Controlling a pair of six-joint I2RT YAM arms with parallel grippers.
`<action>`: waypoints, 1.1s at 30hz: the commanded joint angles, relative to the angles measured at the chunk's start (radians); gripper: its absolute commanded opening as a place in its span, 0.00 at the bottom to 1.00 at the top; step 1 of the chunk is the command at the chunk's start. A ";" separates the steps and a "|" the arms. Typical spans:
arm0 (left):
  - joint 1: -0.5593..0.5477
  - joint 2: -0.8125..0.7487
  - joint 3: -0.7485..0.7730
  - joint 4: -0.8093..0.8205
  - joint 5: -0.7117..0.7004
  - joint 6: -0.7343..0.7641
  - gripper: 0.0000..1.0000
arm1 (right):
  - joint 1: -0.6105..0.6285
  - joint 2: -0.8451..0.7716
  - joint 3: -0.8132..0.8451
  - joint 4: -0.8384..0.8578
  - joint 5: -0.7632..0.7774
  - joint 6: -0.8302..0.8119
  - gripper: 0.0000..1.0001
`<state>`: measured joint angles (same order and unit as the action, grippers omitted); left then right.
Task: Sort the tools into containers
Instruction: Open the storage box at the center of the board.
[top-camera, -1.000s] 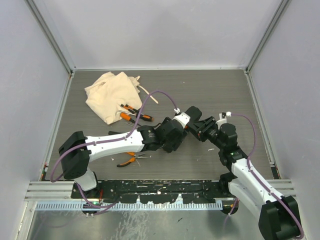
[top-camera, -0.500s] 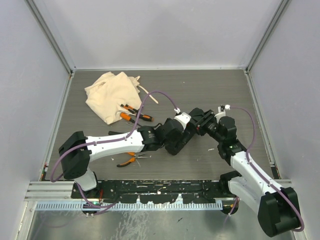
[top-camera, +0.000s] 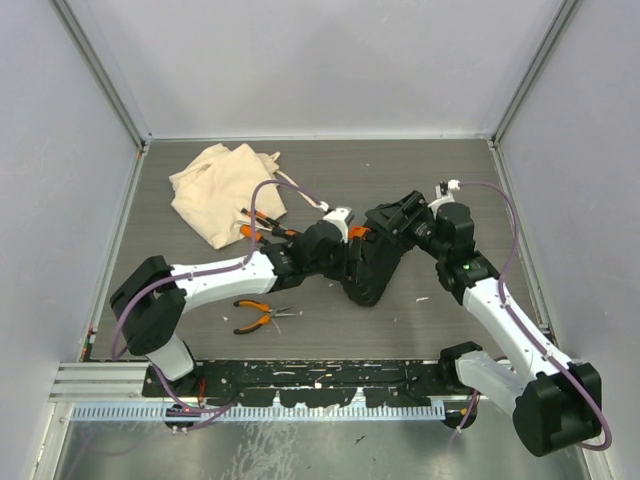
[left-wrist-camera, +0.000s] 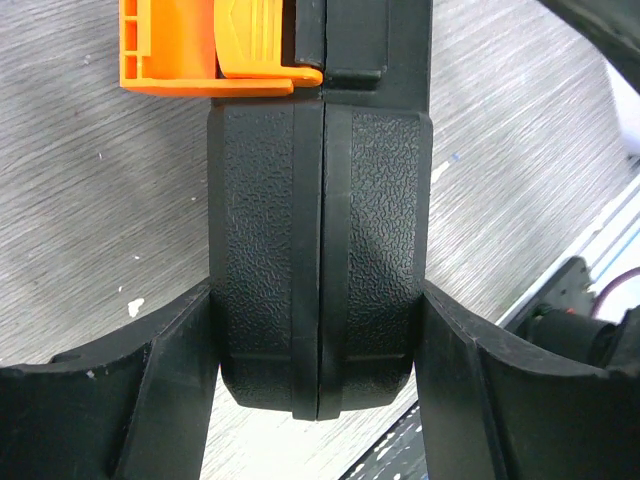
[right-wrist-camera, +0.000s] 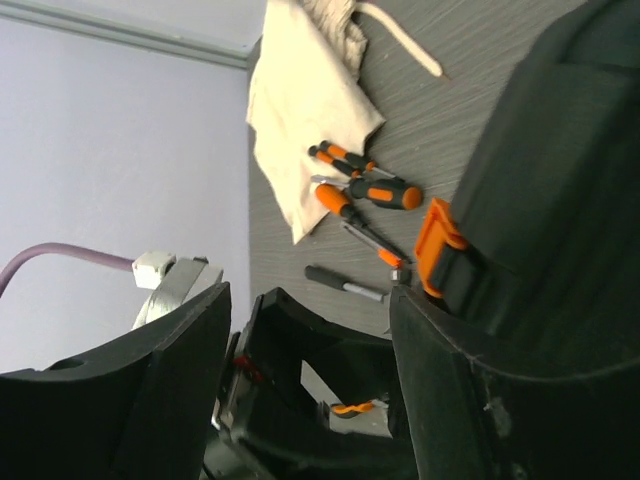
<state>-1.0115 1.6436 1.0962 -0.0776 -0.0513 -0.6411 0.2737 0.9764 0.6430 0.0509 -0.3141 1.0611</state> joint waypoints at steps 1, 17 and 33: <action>0.052 0.014 -0.070 0.039 0.067 -0.130 0.00 | 0.004 -0.025 0.087 -0.178 0.105 -0.147 0.70; 0.149 0.160 -0.184 0.256 0.150 -0.385 0.23 | 0.004 -0.090 0.019 -0.373 0.236 -0.216 0.74; 0.151 0.110 -0.235 0.220 0.163 -0.333 0.77 | 0.003 0.017 0.091 -0.478 0.363 -0.323 0.92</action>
<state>-0.8635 1.7493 0.9134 0.3428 0.1482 -1.0573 0.2737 0.9722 0.6666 -0.4297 0.0120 0.7799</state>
